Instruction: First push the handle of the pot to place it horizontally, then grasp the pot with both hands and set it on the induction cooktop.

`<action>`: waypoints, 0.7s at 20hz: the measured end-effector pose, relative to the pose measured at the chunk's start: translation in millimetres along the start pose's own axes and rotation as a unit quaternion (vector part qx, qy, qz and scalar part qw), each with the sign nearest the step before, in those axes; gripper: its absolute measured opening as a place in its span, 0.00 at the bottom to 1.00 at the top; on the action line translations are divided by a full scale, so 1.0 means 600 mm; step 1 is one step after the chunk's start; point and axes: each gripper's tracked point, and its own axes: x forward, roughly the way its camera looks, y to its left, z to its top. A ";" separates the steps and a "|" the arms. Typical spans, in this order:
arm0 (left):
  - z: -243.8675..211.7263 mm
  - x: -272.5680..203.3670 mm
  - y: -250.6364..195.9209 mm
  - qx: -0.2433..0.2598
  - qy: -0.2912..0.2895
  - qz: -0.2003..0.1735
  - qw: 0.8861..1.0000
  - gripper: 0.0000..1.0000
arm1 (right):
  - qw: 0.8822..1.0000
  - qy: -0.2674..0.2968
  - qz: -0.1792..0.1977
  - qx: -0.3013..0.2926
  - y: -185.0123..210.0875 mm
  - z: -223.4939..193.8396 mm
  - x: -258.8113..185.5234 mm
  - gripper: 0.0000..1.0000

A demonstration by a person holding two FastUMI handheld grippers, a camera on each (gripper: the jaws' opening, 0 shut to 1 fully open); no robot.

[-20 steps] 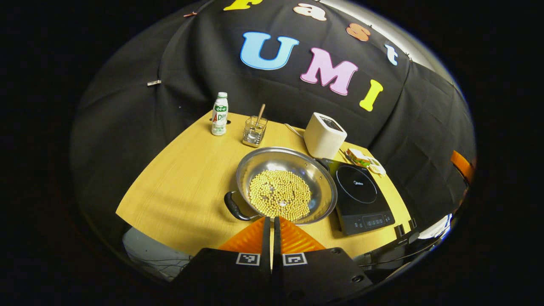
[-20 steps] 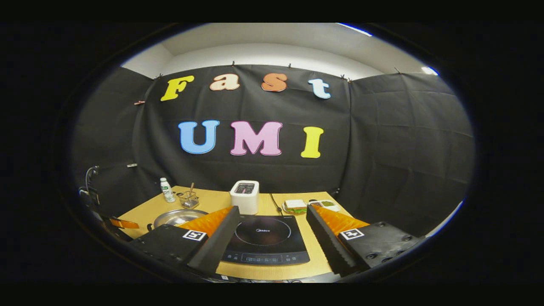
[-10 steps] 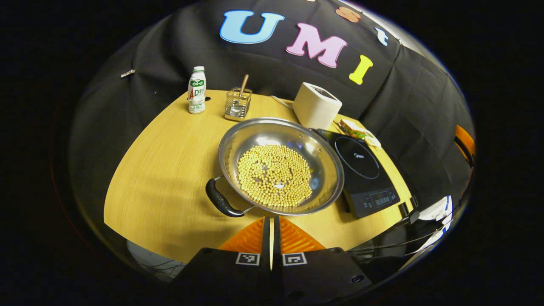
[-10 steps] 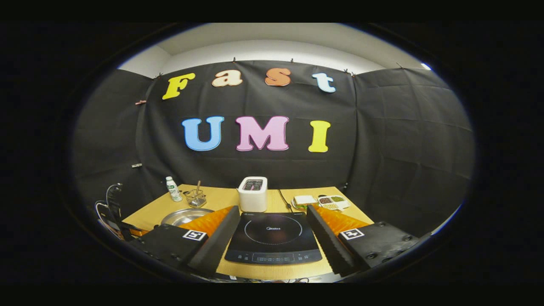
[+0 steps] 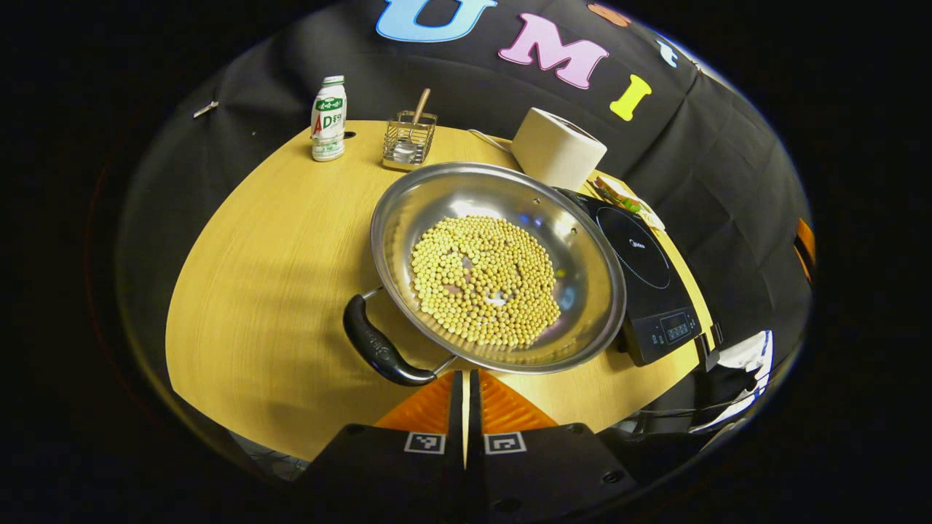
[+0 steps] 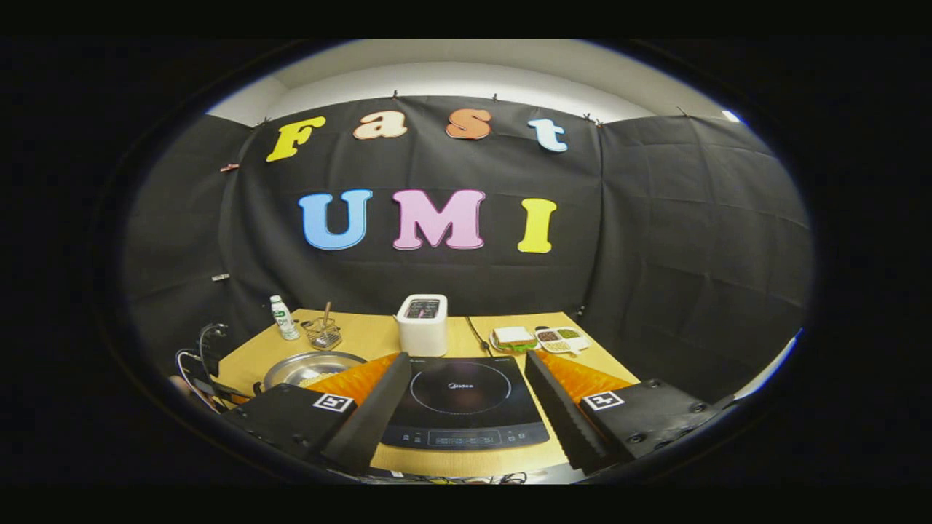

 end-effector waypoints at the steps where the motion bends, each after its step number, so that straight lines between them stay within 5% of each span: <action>1: 0.005 -0.001 0.001 0.003 0.001 0.000 1.000 0.05 | 1.000 0.001 -0.003 -0.001 -0.001 -0.001 0.000 0.98; 14: 0.030 0.018 0.066 0.018 0.005 0.030 0.999 0.05 | 1.000 0.010 -0.010 0.007 0.006 -0.008 0.015 0.98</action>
